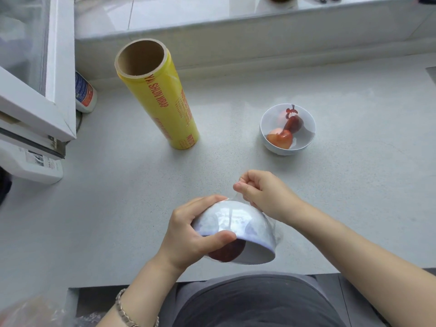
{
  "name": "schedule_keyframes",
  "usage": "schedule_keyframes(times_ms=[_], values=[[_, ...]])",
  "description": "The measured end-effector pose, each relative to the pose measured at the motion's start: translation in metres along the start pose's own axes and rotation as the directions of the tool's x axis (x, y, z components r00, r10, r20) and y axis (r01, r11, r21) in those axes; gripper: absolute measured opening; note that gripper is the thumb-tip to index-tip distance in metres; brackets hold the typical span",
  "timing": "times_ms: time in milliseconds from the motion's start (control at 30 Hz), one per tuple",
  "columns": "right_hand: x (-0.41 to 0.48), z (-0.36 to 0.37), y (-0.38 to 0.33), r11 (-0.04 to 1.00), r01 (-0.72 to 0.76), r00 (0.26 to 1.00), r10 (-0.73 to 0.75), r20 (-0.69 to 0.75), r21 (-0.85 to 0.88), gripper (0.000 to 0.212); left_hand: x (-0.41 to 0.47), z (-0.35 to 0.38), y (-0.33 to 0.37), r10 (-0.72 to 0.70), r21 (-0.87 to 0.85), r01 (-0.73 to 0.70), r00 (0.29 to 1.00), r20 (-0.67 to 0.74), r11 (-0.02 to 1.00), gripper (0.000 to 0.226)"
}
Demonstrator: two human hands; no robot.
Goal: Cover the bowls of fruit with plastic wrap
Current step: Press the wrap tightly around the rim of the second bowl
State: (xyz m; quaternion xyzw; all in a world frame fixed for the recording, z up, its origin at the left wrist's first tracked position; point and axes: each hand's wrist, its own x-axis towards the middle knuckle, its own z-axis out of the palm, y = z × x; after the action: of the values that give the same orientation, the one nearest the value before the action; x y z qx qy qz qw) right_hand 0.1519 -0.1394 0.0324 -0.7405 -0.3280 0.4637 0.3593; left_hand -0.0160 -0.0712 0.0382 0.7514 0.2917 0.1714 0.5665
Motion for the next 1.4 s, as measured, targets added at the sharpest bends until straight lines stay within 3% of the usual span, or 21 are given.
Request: schedule_keyframes(times_ms=[167, 267, 300, 367, 433, 467, 567, 633, 733, 900, 967, 1100, 1167, 1267, 1333, 1400], values=[[-0.002, -0.006, 0.007, 0.994, -0.033, 0.993, 0.044, 0.106, -0.106, 0.025, 0.000, 0.002, 0.000, 0.001, -0.070, -0.001, 1.000, 0.004, 0.998, 0.051], [-0.004, -0.008, 0.019, 0.971, -0.074, 0.982, 0.110, 0.152, -0.226, 0.035, -0.002, 0.002, 0.002, -0.004, -0.171, 0.002, 1.000, -0.014, 0.985, 0.054], [-0.005, -0.010, 0.022, 0.973, -0.094, 0.985, 0.122, 0.122, -0.209, 0.034, -0.001, 0.002, 0.003, -0.002, -0.184, -0.003, 1.000, -0.030, 0.983, 0.053], [-0.007, -0.018, 0.021, 0.993, -0.114, 0.991, 0.114, -0.073, 0.007, 0.022, 0.000, 0.000, 0.005, -0.014, -0.181, 0.003, 0.998, -0.063, 0.983, 0.051], [-0.018, -0.032, 0.009, 0.981, 0.047, 0.957, 0.009, -0.290, 0.186, 0.013, 0.001, -0.001, 0.004, -0.039, -0.150, 0.025, 0.995, -0.089, 0.988, 0.044], [-0.027, -0.037, 0.001, 0.968, 0.148, 0.942, -0.077, -0.326, 0.200, 0.011, 0.001, -0.002, 0.002, -0.056, -0.135, 0.042, 0.994, -0.098, 0.990, 0.040], [-0.054, -0.036, -0.018, 0.923, 0.382, 0.916, -0.371, -0.151, 0.044, 0.024, 0.001, -0.002, 0.001, -0.091, -0.124, 0.076, 0.989, -0.117, 0.989, 0.036], [-0.063, -0.022, -0.018, 0.899, 0.425, 0.905, -0.425, 0.027, -0.108, 0.042, 0.002, 0.000, 0.000, -0.098, -0.135, 0.079, 0.986, -0.134, 0.988, 0.046], [-0.058, -0.008, -0.016, 0.878, 0.421, 0.907, -0.405, 0.114, -0.227, 0.066, 0.001, 0.001, 0.000, -0.115, -0.171, 0.086, 0.980, -0.165, 0.981, 0.062], [-0.049, -0.004, -0.019, 0.965, 0.231, 0.966, -0.212, 0.147, -0.125, 0.076, -0.005, 0.001, 0.004, -0.109, -0.173, 0.076, 0.976, -0.190, 0.982, 0.057], [-0.047, -0.004, -0.017, 0.983, 0.165, 0.974, -0.150, 0.170, -0.078, 0.077, -0.008, 0.000, 0.002, -0.120, -0.166, 0.089, 0.976, -0.185, 0.982, 0.068], [-0.040, -0.016, -0.013, 0.999, 0.034, 0.943, -0.028, 0.333, -0.013, 0.065, -0.013, 0.002, -0.003, -0.123, -0.124, 0.107, 0.984, -0.129, 0.986, 0.081], [-0.039, -0.028, -0.012, 0.998, -0.009, 0.945, -0.009, 0.328, 0.055, 0.055, -0.016, 0.002, -0.005, -0.122, -0.129, 0.107, 0.986, -0.112, 0.986, 0.084], [-0.041, -0.038, -0.016, 0.979, 0.162, 0.971, -0.180, 0.157, 0.122, 0.048, -0.015, 0.001, -0.005, -0.127, -0.125, 0.113, 0.986, -0.110, 0.986, 0.082], [-0.044, -0.029, -0.022, 0.953, 0.258, 0.931, -0.289, 0.222, 0.157, 0.056, -0.012, 0.000, -0.003, -0.125, -0.120, 0.114, 0.988, -0.089, 0.986, 0.085], [-0.044, -0.014, -0.024, 0.952, 0.288, 0.891, -0.307, 0.335, 0.107, 0.053, -0.009, 0.000, -0.002, -0.119, -0.117, 0.110, 0.990, -0.076, 0.987, 0.086]])
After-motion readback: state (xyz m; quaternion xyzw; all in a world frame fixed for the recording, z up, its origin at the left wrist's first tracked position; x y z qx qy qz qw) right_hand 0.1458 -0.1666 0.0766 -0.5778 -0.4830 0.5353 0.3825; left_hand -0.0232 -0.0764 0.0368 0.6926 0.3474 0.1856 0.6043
